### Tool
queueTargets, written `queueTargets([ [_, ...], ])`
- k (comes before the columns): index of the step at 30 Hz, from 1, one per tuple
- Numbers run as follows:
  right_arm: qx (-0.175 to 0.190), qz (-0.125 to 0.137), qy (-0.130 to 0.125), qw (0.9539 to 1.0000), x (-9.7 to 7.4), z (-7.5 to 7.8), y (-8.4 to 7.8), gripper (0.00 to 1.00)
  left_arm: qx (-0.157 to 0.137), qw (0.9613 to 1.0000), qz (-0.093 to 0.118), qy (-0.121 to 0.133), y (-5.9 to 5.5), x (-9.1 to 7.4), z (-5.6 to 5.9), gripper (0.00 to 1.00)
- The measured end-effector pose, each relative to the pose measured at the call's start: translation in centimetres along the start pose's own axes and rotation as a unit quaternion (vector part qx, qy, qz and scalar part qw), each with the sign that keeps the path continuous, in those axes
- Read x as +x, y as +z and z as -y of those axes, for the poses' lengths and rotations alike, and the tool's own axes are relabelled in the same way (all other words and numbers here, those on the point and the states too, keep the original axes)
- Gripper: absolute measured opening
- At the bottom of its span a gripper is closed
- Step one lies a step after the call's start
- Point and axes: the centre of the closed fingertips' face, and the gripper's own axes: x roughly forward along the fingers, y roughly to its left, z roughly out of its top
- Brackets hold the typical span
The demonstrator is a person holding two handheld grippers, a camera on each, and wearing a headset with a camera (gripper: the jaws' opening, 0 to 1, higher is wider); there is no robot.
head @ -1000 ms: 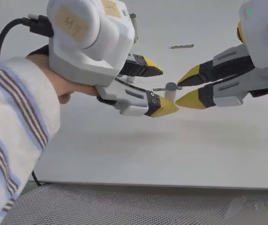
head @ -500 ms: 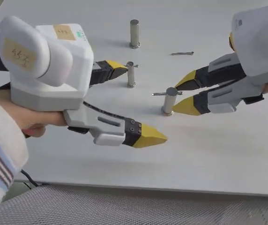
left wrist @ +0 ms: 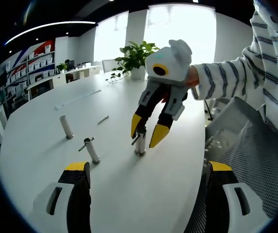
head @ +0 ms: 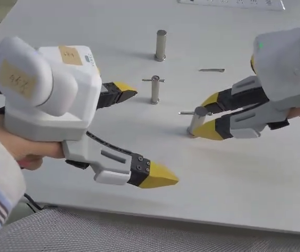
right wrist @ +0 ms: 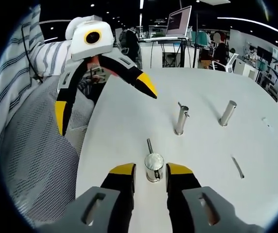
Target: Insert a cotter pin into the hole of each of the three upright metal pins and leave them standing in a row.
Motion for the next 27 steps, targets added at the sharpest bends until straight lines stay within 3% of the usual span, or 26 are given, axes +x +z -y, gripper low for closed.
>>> queueTargets([
  [6,0.003,0.001,-0.002,1.0,0.3,0.5,0.2,0.11,-0.011,0.9998,0.01,0.015,-0.2,-0.9,-0.3,0.99],
  [18,0.002,-0.004,0.003,1.0,0.5,0.5,0.0,0.09,-0.018,0.9991,0.009,0.036,-1.1,-2.0,-0.6,0.98],
  [22,-0.009,-0.01,-0.008,0.9999,0.5,0.6,0.1,0.09,-0.022,0.9987,0.011,0.044,-1.0,-2.2,-0.7,0.97],
  [27,-0.013,-0.023,-0.002,0.9997,0.4,1.0,0.0,0.08,-0.027,0.9981,0.014,0.054,-0.9,-2.5,-0.7,0.97],
])
